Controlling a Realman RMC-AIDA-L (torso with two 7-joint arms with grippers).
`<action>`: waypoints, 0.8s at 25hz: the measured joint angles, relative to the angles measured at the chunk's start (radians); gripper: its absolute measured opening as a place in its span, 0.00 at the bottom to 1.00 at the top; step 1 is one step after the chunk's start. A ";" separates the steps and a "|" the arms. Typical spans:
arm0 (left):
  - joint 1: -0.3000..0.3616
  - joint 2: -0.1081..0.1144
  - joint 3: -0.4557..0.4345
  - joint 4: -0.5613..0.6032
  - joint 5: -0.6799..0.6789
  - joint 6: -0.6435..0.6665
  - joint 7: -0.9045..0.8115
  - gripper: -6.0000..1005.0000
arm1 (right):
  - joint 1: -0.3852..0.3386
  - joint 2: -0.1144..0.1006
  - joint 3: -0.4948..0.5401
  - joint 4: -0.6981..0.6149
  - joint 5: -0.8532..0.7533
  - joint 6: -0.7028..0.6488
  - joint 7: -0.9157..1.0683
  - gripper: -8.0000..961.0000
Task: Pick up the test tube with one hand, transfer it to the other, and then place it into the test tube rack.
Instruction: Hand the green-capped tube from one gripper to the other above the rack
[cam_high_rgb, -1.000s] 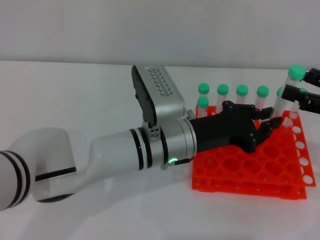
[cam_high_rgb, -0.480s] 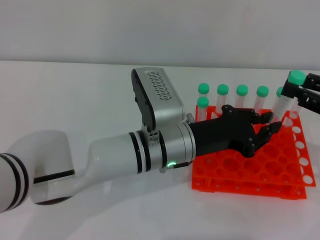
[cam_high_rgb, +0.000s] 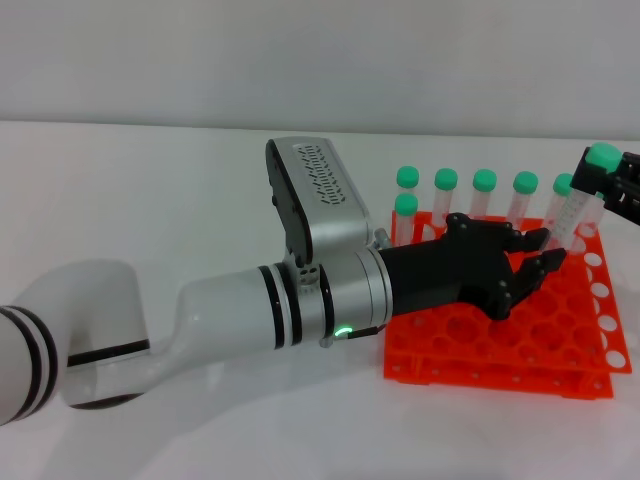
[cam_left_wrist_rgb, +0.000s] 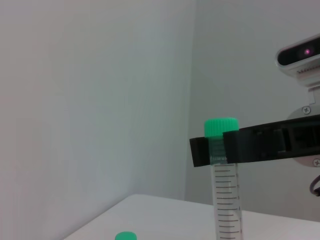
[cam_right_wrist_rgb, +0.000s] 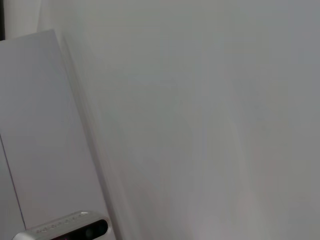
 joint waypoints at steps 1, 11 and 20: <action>0.000 0.000 0.000 0.000 0.000 0.000 0.000 0.33 | 0.000 0.000 0.000 0.000 0.000 0.000 0.000 0.28; 0.004 -0.002 -0.008 -0.001 0.003 -0.027 0.029 0.34 | -0.002 0.001 0.002 0.000 0.002 0.003 -0.004 0.27; 0.052 -0.006 -0.039 0.032 -0.004 -0.035 0.149 0.45 | 0.000 0.007 0.009 -0.006 0.003 0.005 -0.007 0.28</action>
